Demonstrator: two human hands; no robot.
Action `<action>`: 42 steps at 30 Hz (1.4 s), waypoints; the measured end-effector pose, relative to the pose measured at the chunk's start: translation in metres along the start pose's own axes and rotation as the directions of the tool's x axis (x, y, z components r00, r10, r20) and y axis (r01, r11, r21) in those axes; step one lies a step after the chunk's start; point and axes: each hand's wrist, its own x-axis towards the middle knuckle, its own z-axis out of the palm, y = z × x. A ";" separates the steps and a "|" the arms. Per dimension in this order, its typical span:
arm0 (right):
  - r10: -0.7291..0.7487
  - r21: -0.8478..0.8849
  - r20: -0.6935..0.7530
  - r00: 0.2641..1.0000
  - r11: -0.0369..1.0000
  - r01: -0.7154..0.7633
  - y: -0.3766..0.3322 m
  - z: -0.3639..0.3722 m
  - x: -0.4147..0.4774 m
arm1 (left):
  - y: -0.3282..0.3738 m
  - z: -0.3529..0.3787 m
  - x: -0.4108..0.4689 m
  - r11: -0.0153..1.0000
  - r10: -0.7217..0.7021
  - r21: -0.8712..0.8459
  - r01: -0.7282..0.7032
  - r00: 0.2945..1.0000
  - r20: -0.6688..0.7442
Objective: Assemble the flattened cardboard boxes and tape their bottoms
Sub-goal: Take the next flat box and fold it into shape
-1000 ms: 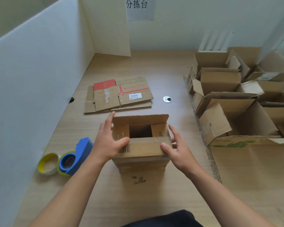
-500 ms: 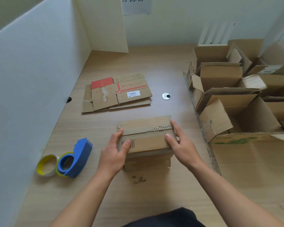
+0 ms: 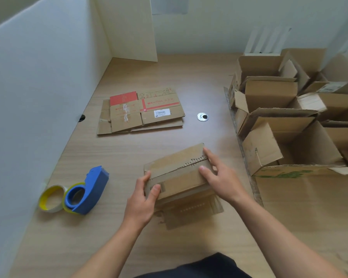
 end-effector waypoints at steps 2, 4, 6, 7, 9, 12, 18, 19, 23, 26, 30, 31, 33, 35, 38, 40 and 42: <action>0.024 0.119 0.052 0.998 0.992 -0.030 0.005 0.012 -0.007 | -0.005 -0.017 -0.001 0.997 0.027 0.069 -0.024 0.999 -0.031; 0.040 0.183 0.105 0.994 0.981 -0.059 0.008 0.026 -0.014 | -0.009 -0.034 0.000 0.988 0.057 0.145 -0.051 0.998 -0.038; 0.047 0.167 0.162 0.986 0.983 -0.074 0.010 0.040 -0.020 | -0.013 -0.043 0.001 0.972 0.063 0.230 -0.053 0.997 -0.038; 0.043 0.144 0.171 0.984 0.987 -0.068 0.011 0.045 -0.022 | -0.015 -0.045 0.000 0.964 0.060 0.263 -0.048 0.997 -0.038; 0.003 0.045 0.138 0.990 0.999 -0.009 0.010 0.051 -0.022 | -0.016 -0.043 -0.002 0.956 0.062 0.289 -0.046 0.997 -0.047; -0.159 -0.322 0.062 0.985 0.931 0.171 -0.003 0.056 -0.018 | -0.013 -0.038 -0.004 0.966 0.073 0.255 -0.054 0.995 -0.066; -0.275 -0.558 0.271 0.922 0.736 0.383 -0.028 0.094 -0.019 | -0.010 -0.037 0.001 0.986 0.010 0.168 -0.001 0.999 -0.051; -0.266 -0.572 0.252 0.930 0.735 0.365 -0.029 0.098 -0.020 | -0.010 -0.038 0.002 0.990 -0.002 0.138 0.007 0.999 -0.034; -0.269 -0.583 0.212 0.940 0.737 0.342 -0.031 0.107 -0.019 | -0.008 -0.043 0.010 0.991 -0.014 0.132 0.012 1.000 0.015; -0.297 -0.555 0.173 0.939 0.758 0.343 -0.035 0.110 -0.017 | -0.006 -0.049 0.015 0.992 -0.009 0.130 0.004 0.999 0.040; -0.294 -0.539 0.169 0.941 0.771 0.338 -0.035 0.109 -0.014 | -0.016 -0.071 0.022 0.964 0.081 0.256 -0.077 0.997 -0.006; -0.297 -0.543 0.172 0.939 0.767 0.342 -0.034 0.109 -0.013 | -0.020 -0.080 0.025 0.948 0.097 0.310 -0.075 0.994 -0.059; -0.309 -0.551 0.172 0.935 0.757 0.351 -0.035 0.110 -0.014 | -0.034 -0.102 0.030 0.883 0.110 0.469 -0.018 0.980 -0.168; -0.304 -0.549 0.160 0.939 0.763 0.340 -0.037 0.111 -0.015 | -0.052 -0.122 0.034 0.770 0.047 0.631 0.095 0.978 -0.204; -0.287 -0.554 0.149 0.946 0.768 0.320 -0.041 0.114 -0.013 | -0.078 -0.139 0.038 0.651 -0.135 0.730 0.207 0.978 -0.157; -0.293 -0.554 0.146 0.945 0.767 0.323 -0.042 0.115 -0.011 | -0.091 -0.138 0.042 0.614 -0.204 0.762 0.205 0.974 -0.097; -0.302 -0.572 0.161 0.940 0.747 0.338 -0.044 0.116 -0.008 | -0.099 -0.133 0.046 0.612 -0.246 0.759 0.222 0.966 -0.084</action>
